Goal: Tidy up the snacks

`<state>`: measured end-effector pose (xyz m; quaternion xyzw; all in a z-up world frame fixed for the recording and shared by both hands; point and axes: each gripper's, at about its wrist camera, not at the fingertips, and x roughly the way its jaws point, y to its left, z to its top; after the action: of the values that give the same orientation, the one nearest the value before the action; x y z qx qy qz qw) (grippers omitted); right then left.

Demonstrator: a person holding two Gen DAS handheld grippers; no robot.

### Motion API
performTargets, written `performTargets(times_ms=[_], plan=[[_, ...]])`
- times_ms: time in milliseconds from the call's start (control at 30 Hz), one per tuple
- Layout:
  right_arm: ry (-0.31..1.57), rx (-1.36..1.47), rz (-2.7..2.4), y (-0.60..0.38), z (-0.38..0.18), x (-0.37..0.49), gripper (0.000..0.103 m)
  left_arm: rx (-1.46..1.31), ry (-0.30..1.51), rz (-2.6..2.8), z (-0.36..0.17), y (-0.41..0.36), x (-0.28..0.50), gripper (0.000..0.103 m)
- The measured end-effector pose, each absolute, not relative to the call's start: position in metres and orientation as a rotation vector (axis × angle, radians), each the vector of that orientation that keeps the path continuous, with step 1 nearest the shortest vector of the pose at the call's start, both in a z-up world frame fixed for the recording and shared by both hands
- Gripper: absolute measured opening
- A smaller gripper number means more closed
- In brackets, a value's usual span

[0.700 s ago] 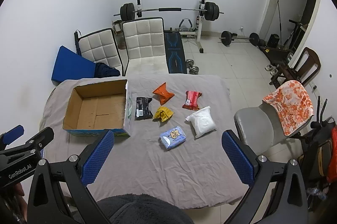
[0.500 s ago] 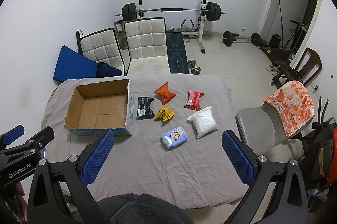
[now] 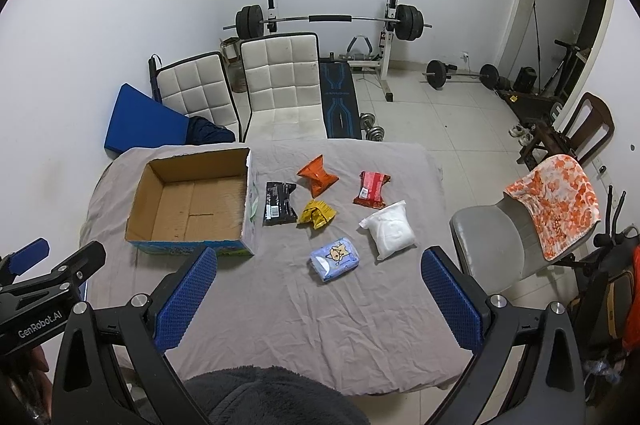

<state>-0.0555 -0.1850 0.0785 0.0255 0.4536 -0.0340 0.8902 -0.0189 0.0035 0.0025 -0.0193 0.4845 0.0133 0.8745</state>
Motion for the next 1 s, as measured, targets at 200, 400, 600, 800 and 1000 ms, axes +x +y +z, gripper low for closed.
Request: performTargets(times_ms=[200,400,600,800,1000], plan=[[0.936,0.055,-0.071,-0.184,0.079,-0.057,0.103,-0.032,1.01,0.026,0.001,0.004,-0.02,0.102],[0.935,0.046,-0.073,-0.181,0.08,-0.058,0.103,-0.034,1.017,0.021,0.001,0.004,-0.019,0.102],[0.933,0.042,-0.078,-0.177,0.081,-0.058,0.103,-0.034,1.013,0.016,0.002,0.004,-0.02,0.102],[0.93,0.037,-0.079,-0.176,0.081,-0.059,0.103,-0.033,1.013,0.007,0.003,0.004,-0.019,0.102],[0.926,0.038,-0.076,-0.174,0.081,-0.058,0.103,-0.034,1.008,0.006,0.003,0.004,-0.02,0.102]])
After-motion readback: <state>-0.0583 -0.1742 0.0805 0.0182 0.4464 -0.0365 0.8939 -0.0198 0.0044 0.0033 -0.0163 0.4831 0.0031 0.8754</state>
